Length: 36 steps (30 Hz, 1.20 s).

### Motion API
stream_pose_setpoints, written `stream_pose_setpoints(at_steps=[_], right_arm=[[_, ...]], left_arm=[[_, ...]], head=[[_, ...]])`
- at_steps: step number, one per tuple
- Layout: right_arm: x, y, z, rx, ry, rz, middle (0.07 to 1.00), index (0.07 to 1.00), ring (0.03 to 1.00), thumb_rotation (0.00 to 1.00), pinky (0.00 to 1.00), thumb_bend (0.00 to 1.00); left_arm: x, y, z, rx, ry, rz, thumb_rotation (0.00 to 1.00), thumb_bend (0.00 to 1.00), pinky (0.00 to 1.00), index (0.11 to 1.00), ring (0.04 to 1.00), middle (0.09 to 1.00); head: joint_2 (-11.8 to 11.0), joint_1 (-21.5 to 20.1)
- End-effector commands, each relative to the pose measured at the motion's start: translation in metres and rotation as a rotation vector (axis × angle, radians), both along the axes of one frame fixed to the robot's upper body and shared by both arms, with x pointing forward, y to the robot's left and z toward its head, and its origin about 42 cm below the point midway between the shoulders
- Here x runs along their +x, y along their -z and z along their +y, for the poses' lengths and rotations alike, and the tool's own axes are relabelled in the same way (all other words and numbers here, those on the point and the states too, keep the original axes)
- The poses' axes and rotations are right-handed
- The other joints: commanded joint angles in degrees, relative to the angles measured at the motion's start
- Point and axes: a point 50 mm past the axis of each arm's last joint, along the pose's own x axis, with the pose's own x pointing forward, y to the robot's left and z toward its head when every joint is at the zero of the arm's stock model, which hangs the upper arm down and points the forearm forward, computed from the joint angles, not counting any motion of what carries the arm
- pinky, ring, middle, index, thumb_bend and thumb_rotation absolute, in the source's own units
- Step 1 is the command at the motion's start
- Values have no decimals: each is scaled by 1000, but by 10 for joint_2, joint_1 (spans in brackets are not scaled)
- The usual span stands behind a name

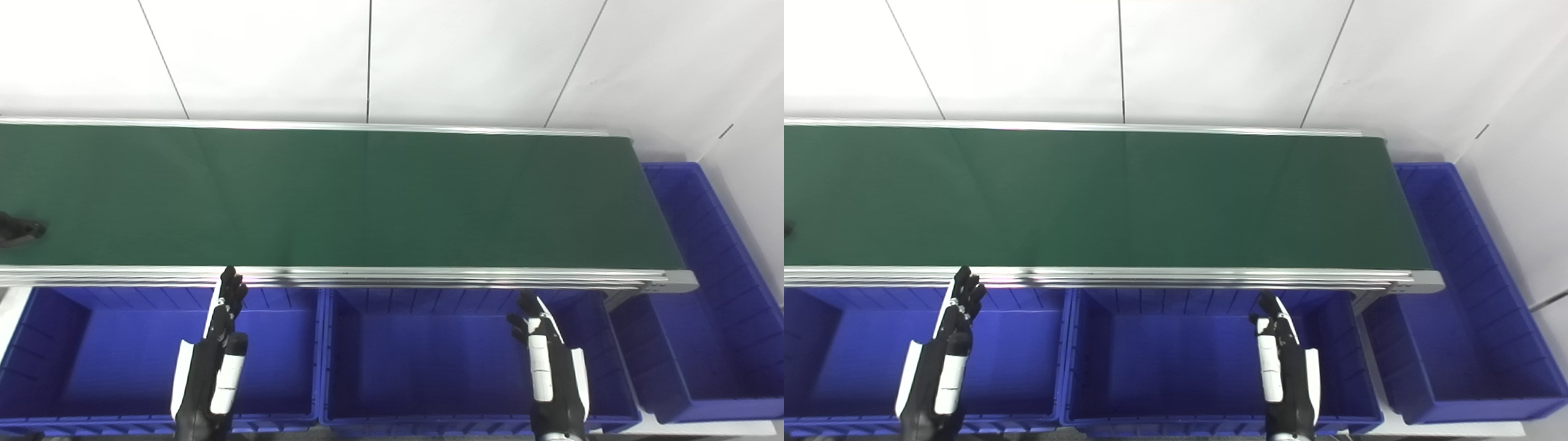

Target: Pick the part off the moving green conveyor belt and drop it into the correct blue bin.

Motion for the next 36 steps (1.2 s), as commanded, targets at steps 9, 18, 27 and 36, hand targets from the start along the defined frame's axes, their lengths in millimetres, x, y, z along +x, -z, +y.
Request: stream_pose_setpoints(at_steps=[9,18,27,36], right_arm=[[2,-9,2,0,-11,-65,909,914,859,1000,870,709],[1,-6,2,3,-9,-60,911,911,857,1000,864,712],[2,-2,0,1,-13,-54,904,904,853,1000,860,678],[1,-4,0,4,-14,-50,902,908,852,1000,865,687]], left_arm=[[2,-5,-1,-2,-4,-27,996,575,994,1000,964,984],[3,-2,-1,-5,1,-24,1000,563,999,1000,965,980],[3,2,-4,25,2,-22,1000,595,967,1000,952,973],[3,0,-4,27,3,-23,1000,610,961,1000,949,971]], head=[[3,0],[-11,5],[-18,12],[-12,8]])
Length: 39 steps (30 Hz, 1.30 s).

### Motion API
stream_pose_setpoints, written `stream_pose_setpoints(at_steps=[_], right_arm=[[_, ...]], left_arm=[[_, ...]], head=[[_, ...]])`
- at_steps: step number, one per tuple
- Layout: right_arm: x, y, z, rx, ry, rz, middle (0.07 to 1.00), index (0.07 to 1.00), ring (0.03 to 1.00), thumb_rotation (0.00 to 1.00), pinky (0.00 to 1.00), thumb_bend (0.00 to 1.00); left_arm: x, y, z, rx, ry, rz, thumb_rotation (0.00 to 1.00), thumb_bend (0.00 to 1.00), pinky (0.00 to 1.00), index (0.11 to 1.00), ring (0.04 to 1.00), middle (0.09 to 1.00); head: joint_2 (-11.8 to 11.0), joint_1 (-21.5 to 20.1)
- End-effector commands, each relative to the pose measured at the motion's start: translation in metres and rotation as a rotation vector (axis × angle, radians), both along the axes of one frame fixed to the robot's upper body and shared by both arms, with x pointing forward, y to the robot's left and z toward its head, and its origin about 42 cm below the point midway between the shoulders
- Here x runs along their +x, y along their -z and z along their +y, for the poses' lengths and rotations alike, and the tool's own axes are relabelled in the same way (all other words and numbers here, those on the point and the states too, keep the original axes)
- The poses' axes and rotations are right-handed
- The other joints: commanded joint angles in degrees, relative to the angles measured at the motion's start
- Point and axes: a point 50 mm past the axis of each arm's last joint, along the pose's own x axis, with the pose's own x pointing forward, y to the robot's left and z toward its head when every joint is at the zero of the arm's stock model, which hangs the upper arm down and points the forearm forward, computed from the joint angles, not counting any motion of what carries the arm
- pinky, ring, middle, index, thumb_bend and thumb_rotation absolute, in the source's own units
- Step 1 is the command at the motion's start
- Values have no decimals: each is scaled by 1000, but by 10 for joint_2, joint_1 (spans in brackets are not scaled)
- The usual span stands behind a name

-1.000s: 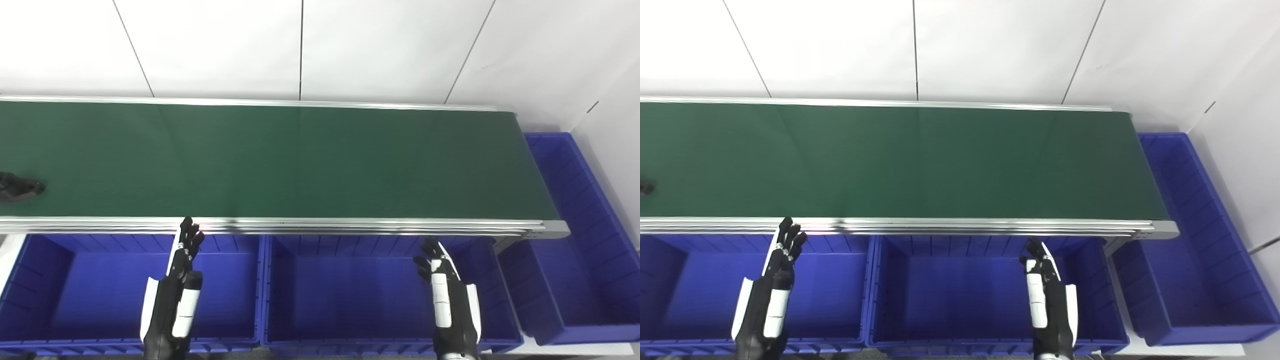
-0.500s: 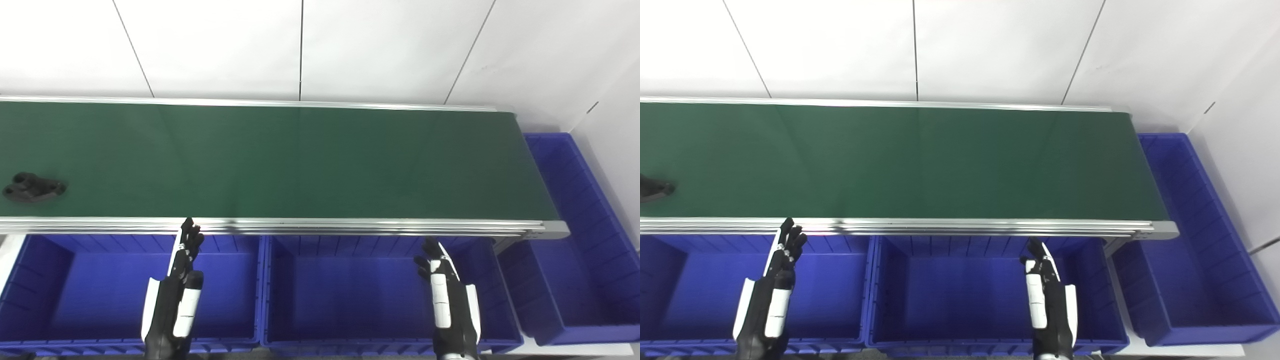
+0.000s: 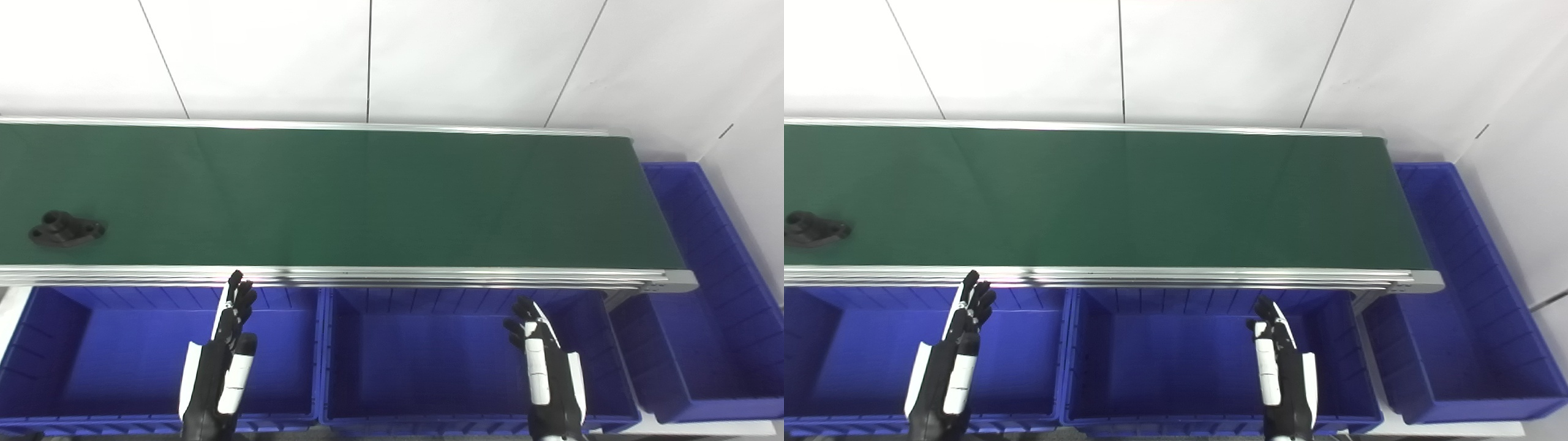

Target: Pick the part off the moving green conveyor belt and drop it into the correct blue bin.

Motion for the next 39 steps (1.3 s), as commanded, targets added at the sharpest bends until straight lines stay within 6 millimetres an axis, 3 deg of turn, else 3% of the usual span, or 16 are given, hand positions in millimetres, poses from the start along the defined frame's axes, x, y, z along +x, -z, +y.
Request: stream_pose_setpoints(at_steps=[1,39], right_arm=[[2,-12,1,1,-7,-77,901,908,851,1000,860,686],[3,-8,1,10,-5,-95,907,902,858,1000,862,684]], left_arm=[[2,-9,-1,5,-3,-57,1000,608,963,1000,950,971],[1,-4,0,3,-4,-44,1000,585,958,1000,950,977]], head=[[0,0],[-9,4]])
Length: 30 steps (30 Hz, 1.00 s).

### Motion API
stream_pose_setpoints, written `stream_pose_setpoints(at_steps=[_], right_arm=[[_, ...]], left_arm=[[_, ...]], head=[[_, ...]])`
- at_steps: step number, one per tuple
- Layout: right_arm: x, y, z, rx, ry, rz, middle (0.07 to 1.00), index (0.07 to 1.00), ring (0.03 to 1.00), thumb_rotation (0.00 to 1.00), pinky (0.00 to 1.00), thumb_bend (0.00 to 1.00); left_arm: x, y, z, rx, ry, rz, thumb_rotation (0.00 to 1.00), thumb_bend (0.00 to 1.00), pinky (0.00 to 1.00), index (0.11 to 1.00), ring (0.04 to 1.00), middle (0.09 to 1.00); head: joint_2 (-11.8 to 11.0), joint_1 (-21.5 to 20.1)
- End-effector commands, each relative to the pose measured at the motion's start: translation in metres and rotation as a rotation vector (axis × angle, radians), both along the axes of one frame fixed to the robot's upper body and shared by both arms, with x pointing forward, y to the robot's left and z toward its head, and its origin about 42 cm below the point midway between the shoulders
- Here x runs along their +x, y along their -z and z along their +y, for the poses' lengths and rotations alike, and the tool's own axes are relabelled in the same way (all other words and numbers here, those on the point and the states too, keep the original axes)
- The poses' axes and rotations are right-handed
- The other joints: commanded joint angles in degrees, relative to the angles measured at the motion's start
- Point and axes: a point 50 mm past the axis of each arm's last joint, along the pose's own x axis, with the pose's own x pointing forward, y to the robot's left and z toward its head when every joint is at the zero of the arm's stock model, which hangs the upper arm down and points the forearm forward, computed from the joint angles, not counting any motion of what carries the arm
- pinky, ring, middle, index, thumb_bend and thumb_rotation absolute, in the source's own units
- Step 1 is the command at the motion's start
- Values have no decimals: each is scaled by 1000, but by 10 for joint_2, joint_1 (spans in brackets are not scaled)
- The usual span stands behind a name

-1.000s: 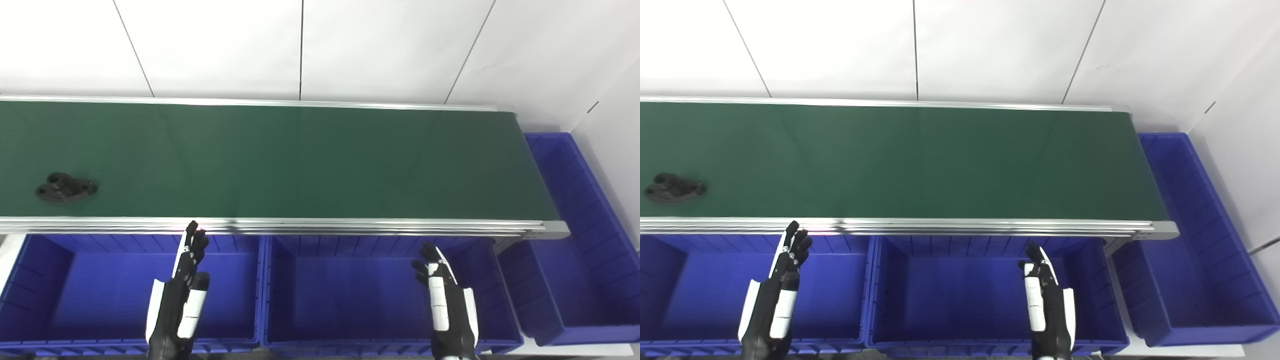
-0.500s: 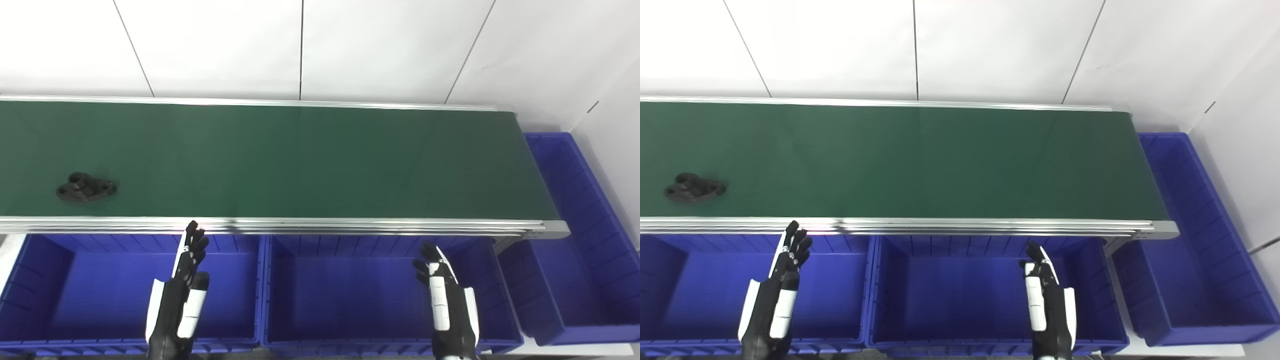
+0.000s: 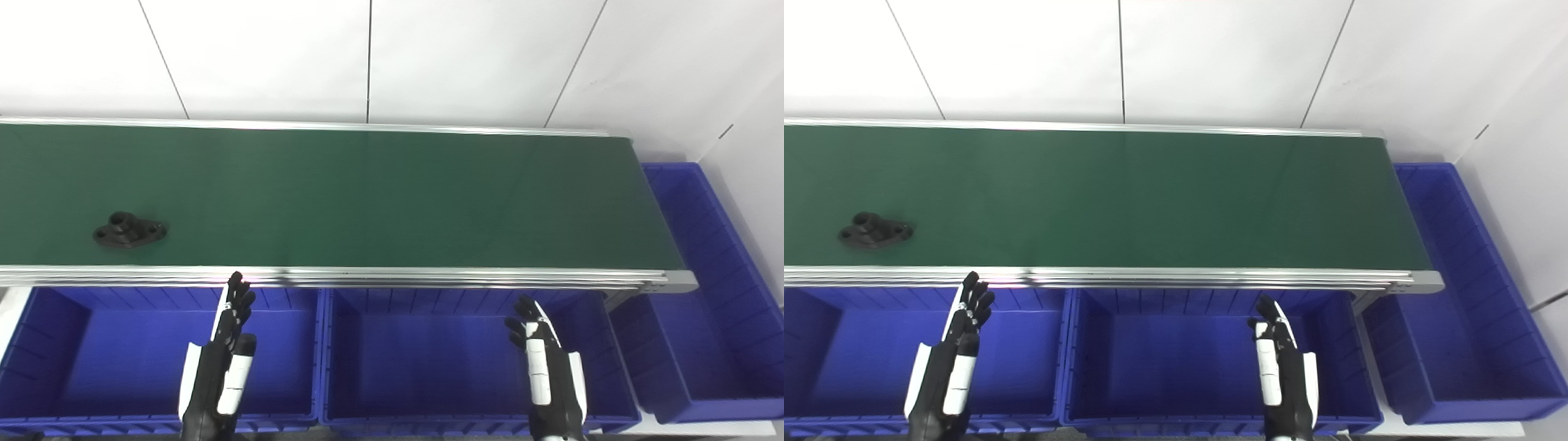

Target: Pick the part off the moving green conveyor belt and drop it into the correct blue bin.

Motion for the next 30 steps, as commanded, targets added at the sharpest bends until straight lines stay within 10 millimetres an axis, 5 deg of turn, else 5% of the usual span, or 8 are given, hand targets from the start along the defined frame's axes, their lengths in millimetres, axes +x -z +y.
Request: stream_pose_setpoints(at_steps=[1,12,30], right_arm=[[3,-8,1,6,-4,-83,907,902,858,1000,862,683],[3,5,-8,-2,-2,-92,909,907,857,1000,856,680],[3,10,-10,-6,-6,-97,894,896,851,1000,841,633]], left_arm=[[2,-5,-1,3,-3,-49,1000,585,957,1000,949,976],[2,4,-10,25,-4,-47,1000,583,929,1000,926,957],[5,10,-11,11,1,-63,984,654,896,991,904,938]], head=[[-5,4],[-43,37],[-53,43]])
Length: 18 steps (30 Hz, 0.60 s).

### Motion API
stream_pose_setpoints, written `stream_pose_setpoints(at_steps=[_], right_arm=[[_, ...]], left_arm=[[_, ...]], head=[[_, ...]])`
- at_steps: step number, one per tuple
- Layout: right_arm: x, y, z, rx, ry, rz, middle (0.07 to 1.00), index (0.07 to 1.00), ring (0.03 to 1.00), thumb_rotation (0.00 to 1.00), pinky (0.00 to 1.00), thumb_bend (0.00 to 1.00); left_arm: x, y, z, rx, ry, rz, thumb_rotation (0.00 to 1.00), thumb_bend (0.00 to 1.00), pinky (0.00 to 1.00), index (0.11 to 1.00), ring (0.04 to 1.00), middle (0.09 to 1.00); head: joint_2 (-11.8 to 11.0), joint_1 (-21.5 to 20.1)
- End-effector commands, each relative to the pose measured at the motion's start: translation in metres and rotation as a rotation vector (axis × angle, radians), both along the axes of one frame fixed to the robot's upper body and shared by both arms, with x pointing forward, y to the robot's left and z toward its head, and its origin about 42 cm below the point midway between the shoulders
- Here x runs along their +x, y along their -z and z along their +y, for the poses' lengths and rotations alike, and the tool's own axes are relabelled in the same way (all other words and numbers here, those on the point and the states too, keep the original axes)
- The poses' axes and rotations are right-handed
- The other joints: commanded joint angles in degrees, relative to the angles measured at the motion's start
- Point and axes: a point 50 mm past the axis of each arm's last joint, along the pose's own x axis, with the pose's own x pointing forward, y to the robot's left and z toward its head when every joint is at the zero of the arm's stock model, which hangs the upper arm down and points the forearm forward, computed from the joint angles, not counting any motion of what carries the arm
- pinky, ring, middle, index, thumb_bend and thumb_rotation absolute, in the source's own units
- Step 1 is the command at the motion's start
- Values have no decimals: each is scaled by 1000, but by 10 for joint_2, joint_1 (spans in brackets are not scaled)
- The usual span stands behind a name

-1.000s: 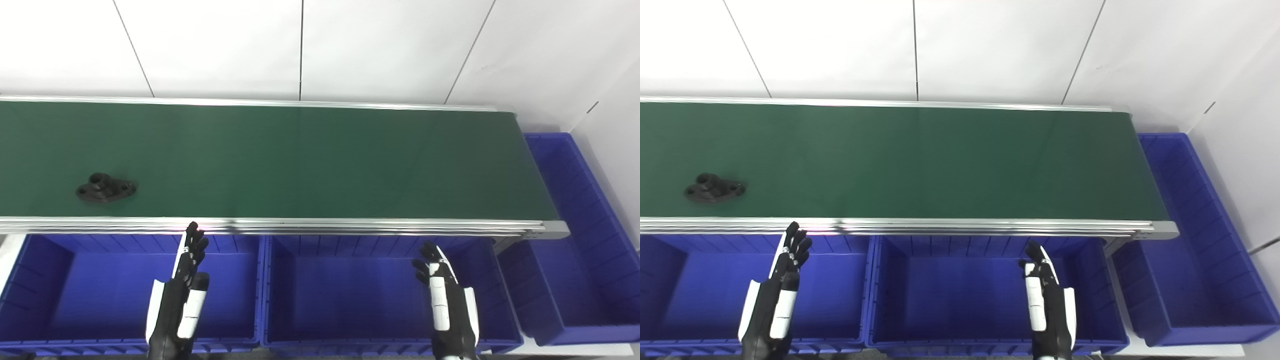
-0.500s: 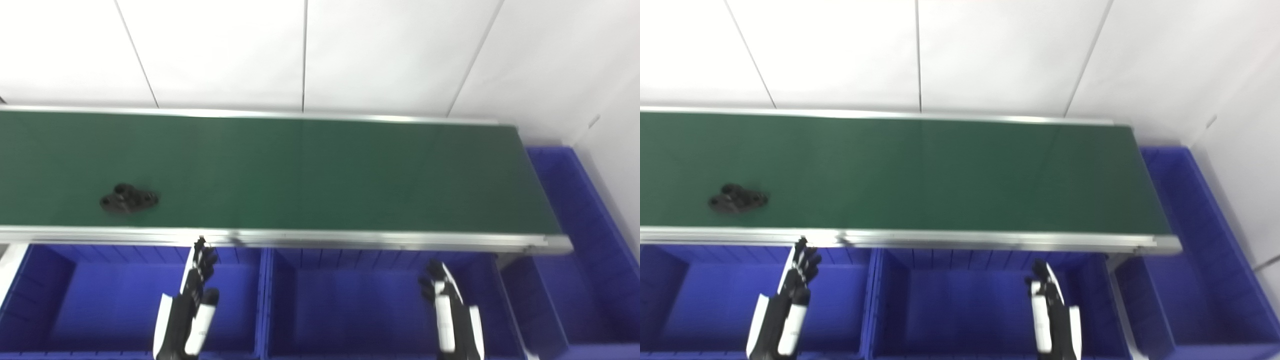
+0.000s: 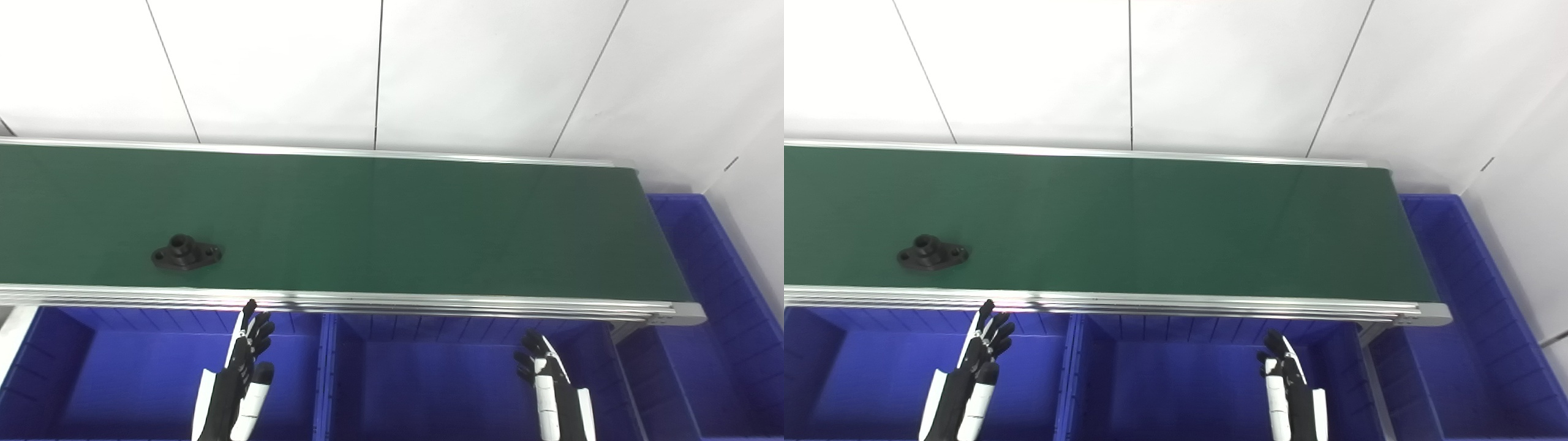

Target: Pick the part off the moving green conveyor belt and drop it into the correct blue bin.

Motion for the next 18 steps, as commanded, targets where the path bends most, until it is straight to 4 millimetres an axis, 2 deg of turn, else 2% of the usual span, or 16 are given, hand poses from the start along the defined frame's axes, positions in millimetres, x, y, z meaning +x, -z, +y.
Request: stream_pose_setpoints(at_steps=[1,7,13,18], right_arm=[[4,-8,1,3,-11,-86,897,898,854,1000,841,627],[5,-6,-6,22,1,-98,899,897,860,1000,845,635],[6,2,-18,34,0,-91,929,919,887,1000,891,718],[7,6,-27,27,-15,-82,925,916,887,1000,926,691]], left_arm=[[3,-6,-3,-8,2,-63,982,650,899,991,905,939],[3,-4,-11,-1,2,-58,977,657,890,985,901,943],[6,2,-24,-5,6,-58,943,666,855,957,882,926],[8,4,-34,-14,-4,-64,899,664,815,926,865,896]], head=[[-2,3],[-14,38],[-36,83],[-42,101]])
